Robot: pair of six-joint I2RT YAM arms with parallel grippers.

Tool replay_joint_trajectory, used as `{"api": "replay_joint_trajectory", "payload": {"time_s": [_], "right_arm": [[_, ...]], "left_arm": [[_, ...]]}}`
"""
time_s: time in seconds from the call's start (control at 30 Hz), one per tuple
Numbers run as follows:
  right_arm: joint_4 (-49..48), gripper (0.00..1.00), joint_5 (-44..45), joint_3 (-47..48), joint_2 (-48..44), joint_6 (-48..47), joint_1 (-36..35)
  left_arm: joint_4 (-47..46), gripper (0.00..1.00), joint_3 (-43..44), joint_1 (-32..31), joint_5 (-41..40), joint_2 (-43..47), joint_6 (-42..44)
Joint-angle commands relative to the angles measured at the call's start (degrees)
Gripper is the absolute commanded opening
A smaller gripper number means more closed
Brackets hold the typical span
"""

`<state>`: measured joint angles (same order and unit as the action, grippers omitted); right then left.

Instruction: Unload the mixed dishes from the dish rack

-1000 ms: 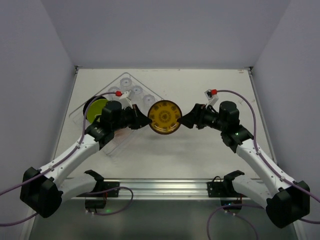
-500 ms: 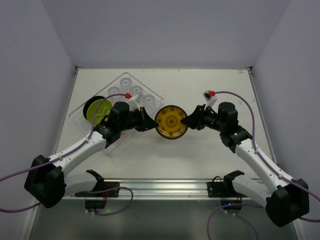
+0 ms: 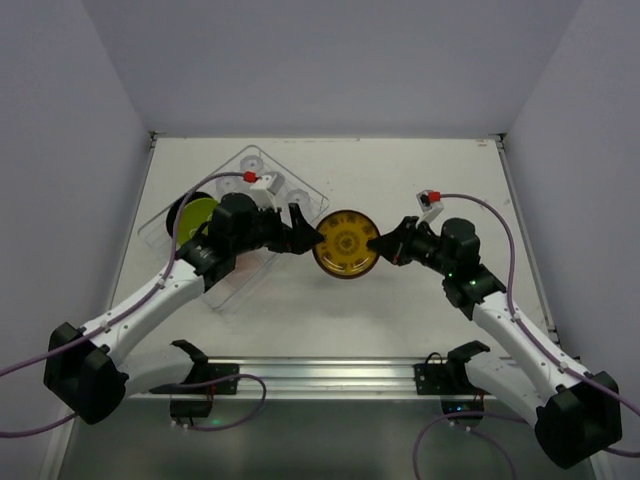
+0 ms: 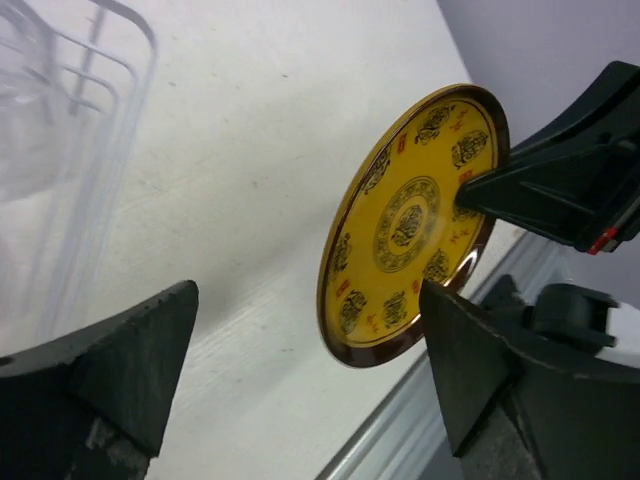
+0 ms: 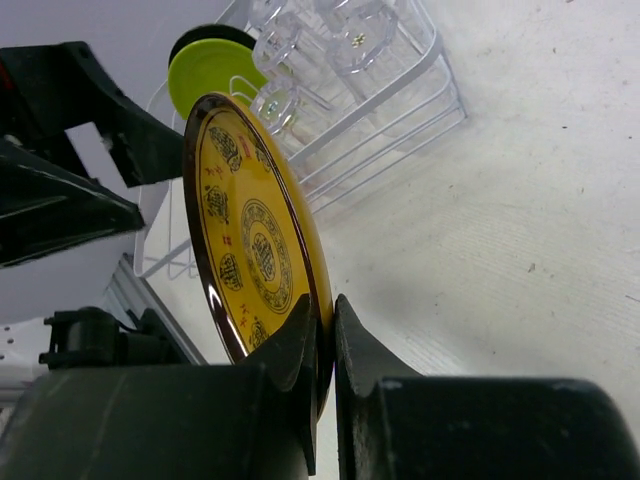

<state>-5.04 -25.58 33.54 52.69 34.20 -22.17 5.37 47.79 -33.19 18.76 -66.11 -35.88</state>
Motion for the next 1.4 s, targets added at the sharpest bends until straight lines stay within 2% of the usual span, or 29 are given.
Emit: {"api": "replay_joint_trajectory", "payload": {"time_s": [0.0,0.13,0.17,0.2,0.23,0.27,0.33,0.37,0.57,0.83,0.93,1.03,1.13,1.17,1.27,1.3,1.37], "right_arm": [[-5.1,0.0,6.4,-0.2,-2.0,4.7,0.2],[2.3,0.0,14.4,1.6,0.0,5.0,4.3],[2.3,0.0,13.5,1.0,0.9,6.5,6.4],[2.1,0.0,11.8,0.9,2.1,7.6,11.6],[1.3,0.0,10.2,0.7,5.1,9.2,13.5],[1.1,0.0,11.1,1.6,6.6,9.4,14.5],[0.0,0.0,13.7,3.1,10.2,9.0,14.9],[-0.4,0.0,15.0,5.2,14.9,8.9,14.9],[4.2,0.0,17.1,18.3,35.0,7.0,16.1],[12.3,0.01,14.2,33.2,51.8,5.4,17.1],[13.3,0.09,13.5,35.0,53.4,5.4,17.5],[13.6,0.12,12.2,35.8,54.1,5.8,18.3],[15.4,0.28,12.0,36.7,54.6,5.5,18.8],[15.8,0.36,11.8,36.7,54.5,5.5,18.9],[16.7,0.5,10.8,36.7,54.3,4.7,19.0],[17.0,0.6,10.7,36.7,54.2,4.4,19.0],[17.5,0.63,12.0,36.1,53.1,4.0,19.0]], "left_arm": [[6.7,1.0,6.9,-0.1,-9.9,4.2,7.8],[14.9,1.0,13.1,-0.1,-22.5,7.4,14.3],[18.9,1.0,14.5,-0.1,-29.3,8.1,14.9],[20.9,1.0,16.0,0.0,-33.0,8.3,15.1],[22.7,1.0,18.5,-0.1,-36.2,8.4,15.3],[25.4,1.0,19.5,0.0,-42.3,8.6,15.3],[27.2,1.0,21.1,0.0,-47.0,9.0,15.1],[27.4,1.0,21.0,0.0,-49.8,9.9,15.1],[27.9,1.0,20.9,0.0,-45.5,13.6,16.0],[32.3,1.0,21.1,0.0,-46.4,15.0,17.5],[35.1,1.0,22.2,0.0,-51.4,13.2,16.5],[36.6,1.0,23.8,0.1,-56.4,9.5,15.8],[37.9,1.0,28.2,2.0,-56.9,4.2,14.9],[38.1,1.0,29.3,2.5,-56.2,3.2,14.6],[36.7,1.0,30.7,4.4,-54.3,1.4,14.3],[36.2,1.0,30.5,5.9,-53.5,1.3,14.3],[35.2,1.0,29.6,7.9,-51.2,1.2,14.3]]}}
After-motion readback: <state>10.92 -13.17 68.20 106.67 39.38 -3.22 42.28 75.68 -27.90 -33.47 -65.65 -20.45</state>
